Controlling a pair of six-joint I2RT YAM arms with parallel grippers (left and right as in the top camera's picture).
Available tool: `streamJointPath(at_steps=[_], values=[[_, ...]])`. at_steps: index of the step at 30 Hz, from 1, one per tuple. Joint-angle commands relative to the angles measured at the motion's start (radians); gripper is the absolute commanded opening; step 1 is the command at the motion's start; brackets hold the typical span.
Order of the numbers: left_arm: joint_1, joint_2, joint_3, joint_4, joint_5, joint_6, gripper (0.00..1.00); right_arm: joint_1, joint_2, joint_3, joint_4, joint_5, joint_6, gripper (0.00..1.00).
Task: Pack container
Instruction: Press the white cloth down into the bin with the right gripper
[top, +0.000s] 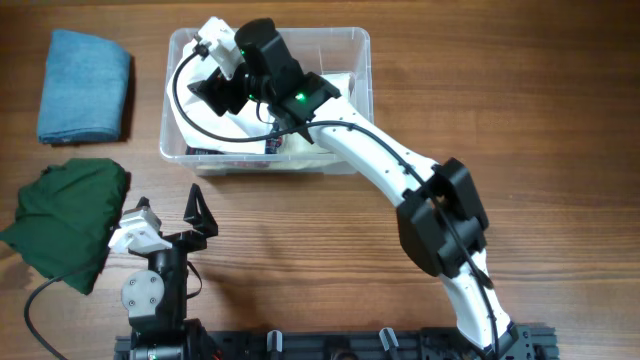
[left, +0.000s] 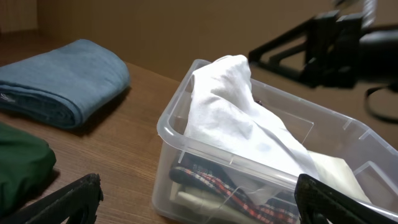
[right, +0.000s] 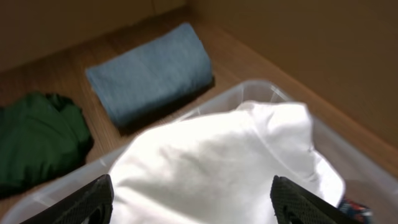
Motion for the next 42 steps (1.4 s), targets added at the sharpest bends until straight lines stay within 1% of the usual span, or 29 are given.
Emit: streamJointPath(at_steps=[1,3,5,8,10,11,13,16,18,21,31,33,42], values=[[-0.004,-0.003,-0.006,0.003,-0.01,0.016,1.0,0.007,0.058,0.008,-0.007,-0.021,-0.013,0.86],[-0.004,-0.003,-0.006,0.003,-0.01,0.016,1.0,0.007,0.056,0.041,-0.063,-0.021,-0.006,0.91],[-0.004,-0.003,-0.006,0.003,-0.01,0.016,1.0,0.006,0.057,0.167,-0.202,-0.01,-0.016,1.0],[-0.004,-0.003,-0.006,0.003,-0.01,0.016,1.0,0.008,0.057,0.391,-0.405,0.029,-0.015,1.0],[-0.004,-0.003,-0.006,0.003,-0.01,0.016,1.0,0.005,0.057,0.504,-0.51,0.039,0.002,1.0],[-0.004,-0.003,-0.006,0.003,-0.01,0.016,1.0,0.004,0.057,0.544,-0.553,0.039,0.011,1.0],[-0.004,-0.003,-0.006,0.003,-0.01,0.016,1.0,0.004,0.057,0.568,-0.595,0.019,0.005,1.0],[-0.004,-0.003,-0.006,0.003,-0.01,0.016,1.0,0.012,0.073,0.568,-0.597,-0.018,-0.032,1.0],[-0.004,-0.003,-0.006,0.003,-0.01,0.016,1.0,0.02,0.099,0.568,-0.571,-0.018,-0.065,1.0],[-0.004,-0.003,-0.006,0.003,-0.01,0.016,1.0,0.031,0.165,0.568,-0.515,-0.016,-0.072,1.0],[-0.004,-0.003,-0.006,0.003,-0.01,0.016,1.0,0.029,0.312,0.568,-0.358,-0.01,-0.069,1.0],[-0.004,-0.003,-0.006,0.003,-0.01,0.016,1.0,0.027,0.333,0.568,-0.337,0.023,-0.066,1.0],[-0.004,-0.003,-0.006,0.003,-0.01,0.016,1.0,-0.026,0.389,0.568,-0.328,0.035,0.011,1.0]])
